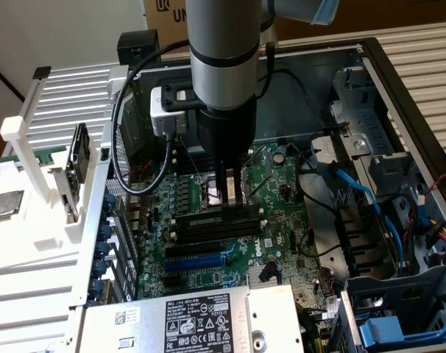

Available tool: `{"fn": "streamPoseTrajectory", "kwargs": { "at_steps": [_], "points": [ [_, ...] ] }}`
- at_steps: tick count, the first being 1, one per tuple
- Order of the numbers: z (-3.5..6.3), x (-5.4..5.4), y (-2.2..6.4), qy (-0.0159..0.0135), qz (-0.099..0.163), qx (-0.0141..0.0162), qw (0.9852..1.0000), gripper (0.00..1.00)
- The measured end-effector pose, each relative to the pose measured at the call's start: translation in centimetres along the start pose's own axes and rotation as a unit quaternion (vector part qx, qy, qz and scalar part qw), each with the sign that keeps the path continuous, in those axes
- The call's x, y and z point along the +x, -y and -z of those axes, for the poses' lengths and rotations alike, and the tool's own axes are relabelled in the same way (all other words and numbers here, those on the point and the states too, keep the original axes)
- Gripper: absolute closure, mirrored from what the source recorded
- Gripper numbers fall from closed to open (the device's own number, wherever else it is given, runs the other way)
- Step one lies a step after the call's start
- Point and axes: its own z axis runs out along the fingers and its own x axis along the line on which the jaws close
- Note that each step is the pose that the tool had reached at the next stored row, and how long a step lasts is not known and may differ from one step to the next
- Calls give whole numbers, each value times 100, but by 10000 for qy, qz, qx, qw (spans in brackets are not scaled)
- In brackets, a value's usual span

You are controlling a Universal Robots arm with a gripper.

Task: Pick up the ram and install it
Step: 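Insert the ram into the slot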

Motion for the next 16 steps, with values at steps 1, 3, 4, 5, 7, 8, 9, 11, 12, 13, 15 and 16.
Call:
{"fn": "streamPoseTrajectory", "kwargs": {
  "at_steps": [1,3,4,5,7,8,9,11,12,13,15,16],
  "points": [
    [-1,0,0,3,-1,-2,10000,87],
    [-2,7,0,15,1,-3,10000,87],
    [-3,8,0,20,0,-2,10000,87],
    [-4,11,0,21,0,-2,10000,87],
    [-10,16,1,25,0,-2,10000,87],
    [-12,17,3,25,0,-2,10000,87],
    [-15,17,5,25,0,-2,10000,87],
    [-18,18,5,26,-1,-3,10000,87],
    [-20,20,7,30,0,-4,10000,87],
    [-22,20,8,31,1,-6,10000,87],
    [-28,20,9,33,-1,-11,10000,87],
    [-31,21,9,33,-1,-14,10000,87]
  ]
}}
